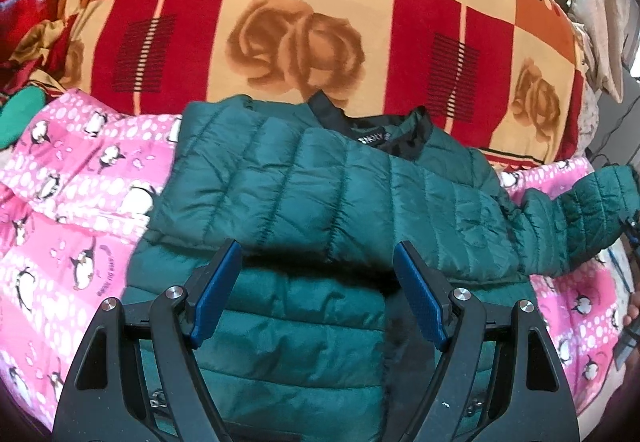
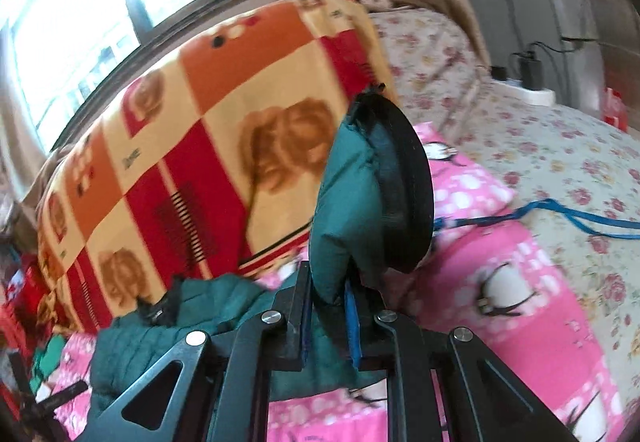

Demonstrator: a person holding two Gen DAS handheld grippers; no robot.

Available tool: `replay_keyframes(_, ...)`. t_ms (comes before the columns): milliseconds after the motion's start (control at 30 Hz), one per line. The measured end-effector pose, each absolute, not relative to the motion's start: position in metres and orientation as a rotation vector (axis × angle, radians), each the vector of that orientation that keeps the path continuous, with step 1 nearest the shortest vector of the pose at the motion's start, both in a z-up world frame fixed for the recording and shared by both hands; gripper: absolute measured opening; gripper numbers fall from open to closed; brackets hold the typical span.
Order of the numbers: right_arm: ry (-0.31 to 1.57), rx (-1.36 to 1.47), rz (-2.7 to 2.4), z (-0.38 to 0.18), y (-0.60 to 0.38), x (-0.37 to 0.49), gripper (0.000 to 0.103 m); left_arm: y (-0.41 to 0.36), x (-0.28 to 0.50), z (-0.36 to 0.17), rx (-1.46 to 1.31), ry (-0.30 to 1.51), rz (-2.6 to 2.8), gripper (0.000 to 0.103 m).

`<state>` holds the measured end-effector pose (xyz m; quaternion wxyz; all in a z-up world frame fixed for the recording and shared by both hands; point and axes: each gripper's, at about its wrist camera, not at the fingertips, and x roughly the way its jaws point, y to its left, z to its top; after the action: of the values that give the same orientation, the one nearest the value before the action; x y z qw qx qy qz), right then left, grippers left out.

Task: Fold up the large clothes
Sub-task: 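Carry the gripped sleeve across the jacket front with the right tool and release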

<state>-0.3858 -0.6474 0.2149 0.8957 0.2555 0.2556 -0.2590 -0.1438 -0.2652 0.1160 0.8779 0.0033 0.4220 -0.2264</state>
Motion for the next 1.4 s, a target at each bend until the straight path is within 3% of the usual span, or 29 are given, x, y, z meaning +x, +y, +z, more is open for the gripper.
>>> replay_keyframes(900,0.751,0.459,-0.269,0.16,-0.542,-0.289,0.012,-0.241,-0.127,0.105,0.004,0.881,-0.396,0.079)
replay_keyframes(1000,0.777,0.467,-0.234,0.153,-0.531,-0.279,0.006,-0.239,-0.126,0.103,0.002,0.884,-0.393,0.079)
replay_keyframes(1267,0.831,0.504,-0.221,0.134,-0.522,-0.262,0.006,-0.233,-0.124,0.101,-0.006,0.888,-0.392,0.079)
replay_keyframes(1367,0.834,0.476,-0.261,0.135,-0.526,-0.266,0.008,-0.231,-0.123,0.1,-0.016,0.889,-0.389,0.079)
replay_keyframes(1400,0.838,0.461,-0.269,0.136,-0.525,-0.265,0.016,-0.23,-0.122,0.099,-0.021,0.892,-0.388,0.079)
